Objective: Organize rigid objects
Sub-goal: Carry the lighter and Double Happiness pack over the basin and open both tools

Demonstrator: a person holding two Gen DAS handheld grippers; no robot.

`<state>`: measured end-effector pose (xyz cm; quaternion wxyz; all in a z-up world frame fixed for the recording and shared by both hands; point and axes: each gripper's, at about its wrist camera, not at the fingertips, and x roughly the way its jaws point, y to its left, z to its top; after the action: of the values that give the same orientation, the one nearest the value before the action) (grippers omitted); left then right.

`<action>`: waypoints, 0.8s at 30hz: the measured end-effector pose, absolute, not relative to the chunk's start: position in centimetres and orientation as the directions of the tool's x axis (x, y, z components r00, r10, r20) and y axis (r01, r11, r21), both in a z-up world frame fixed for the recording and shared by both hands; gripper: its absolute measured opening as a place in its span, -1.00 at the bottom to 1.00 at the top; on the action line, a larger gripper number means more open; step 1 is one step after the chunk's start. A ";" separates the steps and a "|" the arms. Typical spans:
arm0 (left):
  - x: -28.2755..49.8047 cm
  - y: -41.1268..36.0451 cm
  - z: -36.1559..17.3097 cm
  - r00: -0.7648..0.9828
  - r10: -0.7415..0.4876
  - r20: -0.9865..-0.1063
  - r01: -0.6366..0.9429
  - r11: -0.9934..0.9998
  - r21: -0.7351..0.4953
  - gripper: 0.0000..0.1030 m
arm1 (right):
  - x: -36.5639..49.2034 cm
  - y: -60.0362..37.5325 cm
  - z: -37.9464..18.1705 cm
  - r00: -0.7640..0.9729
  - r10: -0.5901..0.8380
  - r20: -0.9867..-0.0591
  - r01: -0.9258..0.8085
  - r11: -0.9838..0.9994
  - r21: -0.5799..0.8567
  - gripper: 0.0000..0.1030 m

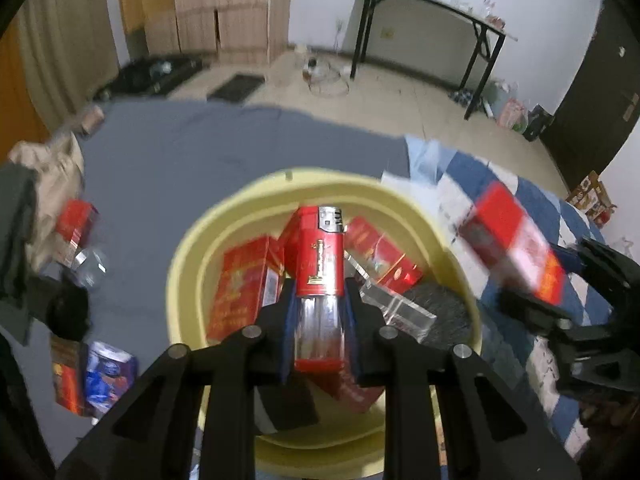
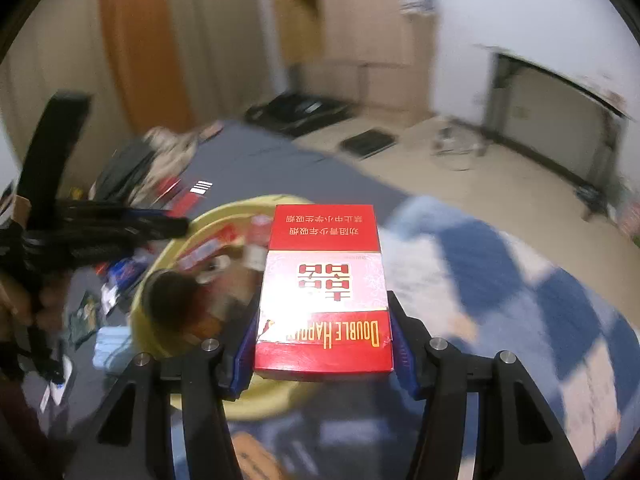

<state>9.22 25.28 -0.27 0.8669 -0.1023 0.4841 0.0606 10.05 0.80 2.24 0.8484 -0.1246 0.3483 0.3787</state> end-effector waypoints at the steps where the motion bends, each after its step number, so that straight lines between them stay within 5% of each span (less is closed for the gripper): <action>1: 9.4 26.2 -1.0 0.511 0.011 -0.860 -0.226 0.966 -0.122 -0.53 | 10.7 2.8 1.8 0.437 0.549 -0.712 -0.744 0.666 0.056 0.07; 8: 10.5 28.1 -4.2 0.452 -0.083 -0.888 -0.259 0.941 -0.220 -0.53 | 16.6 8.4 -1.6 0.322 0.479 -0.816 -0.750 0.655 0.088 0.07; 16: 10.9 26.9 -4.4 0.460 -0.026 -0.888 -0.253 0.954 -0.159 -0.50 | 19.4 10.6 -2.9 0.284 0.475 -0.833 -0.753 0.648 0.113 0.09; 18: 10.4 26.6 -3.4 0.487 -0.014 -0.873 -0.262 0.952 -0.161 -0.20 | 18.9 10.4 -2.6 0.294 0.489 -0.821 -0.756 0.645 0.114 0.32; 20: 9.5 26.2 -2.0 0.529 0.000 -0.849 -0.275 0.946 -0.172 0.72 | 17.8 9.0 -1.8 0.329 0.516 -0.791 -0.754 0.648 0.110 0.75; 22: 8.6 25.3 -0.1 0.575 0.084 -0.814 -0.305 0.945 -0.118 1.00 | 16.7 7.1 -0.8 0.364 0.541 -0.758 -0.748 0.655 0.108 0.79; 24: 7.6 24.5 1.5 0.622 0.097 -0.777 -0.307 0.943 -0.129 1.00 | 15.9 5.4 0.0 0.388 0.566 -0.728 -0.740 0.662 0.120 0.90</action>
<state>7.58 24.53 1.49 0.8918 -0.1256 0.4196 0.1133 15.94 5.36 0.00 0.8253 -0.1126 0.3870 0.3956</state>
